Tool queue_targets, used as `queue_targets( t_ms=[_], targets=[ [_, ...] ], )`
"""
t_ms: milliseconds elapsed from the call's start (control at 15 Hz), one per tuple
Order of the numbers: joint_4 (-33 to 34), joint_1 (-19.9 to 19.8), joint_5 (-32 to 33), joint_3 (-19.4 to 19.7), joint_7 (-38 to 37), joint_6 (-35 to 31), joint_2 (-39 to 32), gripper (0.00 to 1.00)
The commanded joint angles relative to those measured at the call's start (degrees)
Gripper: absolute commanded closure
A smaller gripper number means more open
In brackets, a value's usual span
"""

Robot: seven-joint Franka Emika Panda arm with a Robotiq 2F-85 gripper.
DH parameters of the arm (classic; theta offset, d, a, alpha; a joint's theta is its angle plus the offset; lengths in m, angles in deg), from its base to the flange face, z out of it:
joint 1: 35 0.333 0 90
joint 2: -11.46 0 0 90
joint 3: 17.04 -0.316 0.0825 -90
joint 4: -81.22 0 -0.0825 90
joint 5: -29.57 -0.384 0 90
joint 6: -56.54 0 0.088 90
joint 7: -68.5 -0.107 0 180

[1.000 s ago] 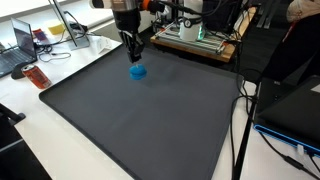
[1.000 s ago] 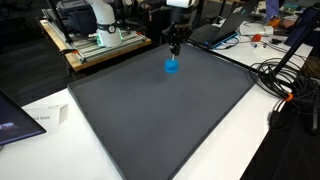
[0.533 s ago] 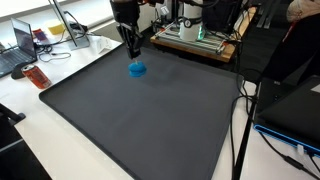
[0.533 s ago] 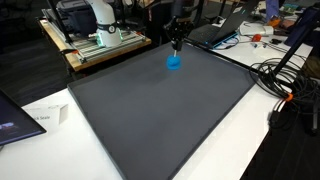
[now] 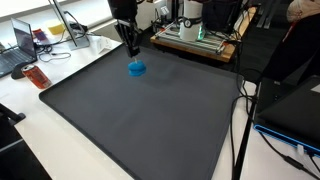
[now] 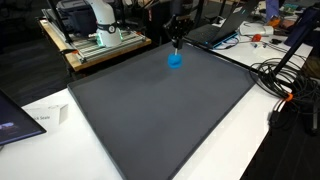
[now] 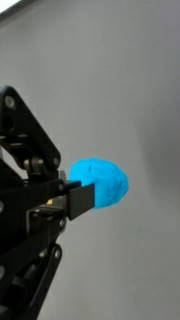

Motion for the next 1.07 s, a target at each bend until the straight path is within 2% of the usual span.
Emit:
queue_targets(
  t_ms=[0, 67, 133, 200, 267, 333, 400, 467, 533, 600, 667, 733, 800, 867, 933, 1000],
  targets=[
    [0.01, -1.74, -6.07, -1.68, 9.47, 3.72, 1.79, 0.97],
    [-0.15, -0.17, 1.22, 0.53, -2.67, 0.41, 1.15, 0.97],
    [0.58, -1.56, -5.23, -1.39, 8.87, 5.11, 1.26, 0.97],
    [0.12, -0.12, 1.84, 0.36, -0.74, 1.9, 0.8, 0.97],
    [0.01, -1.77, -5.94, -1.81, 12.37, 5.0, 1.61, 0.97],
    [-0.24, 0.22, 3.93, 0.95, -3.29, -0.25, 0.78, 0.97],
    [0.65, -0.91, -1.71, -0.7, 5.35, 4.49, 0.74, 0.97],
    [0.38, -0.36, 1.75, 0.21, -0.06, 2.1, 0.66, 0.97],
    [0.31, -0.65, -0.16, -0.36, 2.25, 3.12, 0.9, 0.97],
    [-0.38, 0.23, 5.48, 1.25, -6.32, -1.18, 1.11, 0.97],
    [0.55, -1.61, -3.78, -1.45, 8.2, 4.51, 1.3, 0.97],
    [0.11, 0.19, 6.39, 1.51, -7.89, -0.98, 0.69, 0.97],
    [0.69, -1.71, -3.69, -1.36, 7.42, 4.64, 1.13, 0.97],
    [0.07, 0.08, 6.72, 1.64, -8.52, -1.02, 0.67, 0.97],
    [-0.06, -1.99, -4.3, -1.57, 8.87, 3.72, 1.63, 0.97],
    [-0.08, -0.04, 6.32, 1.61, -8.44, -1.28, 0.76, 0.97]
  ],
)
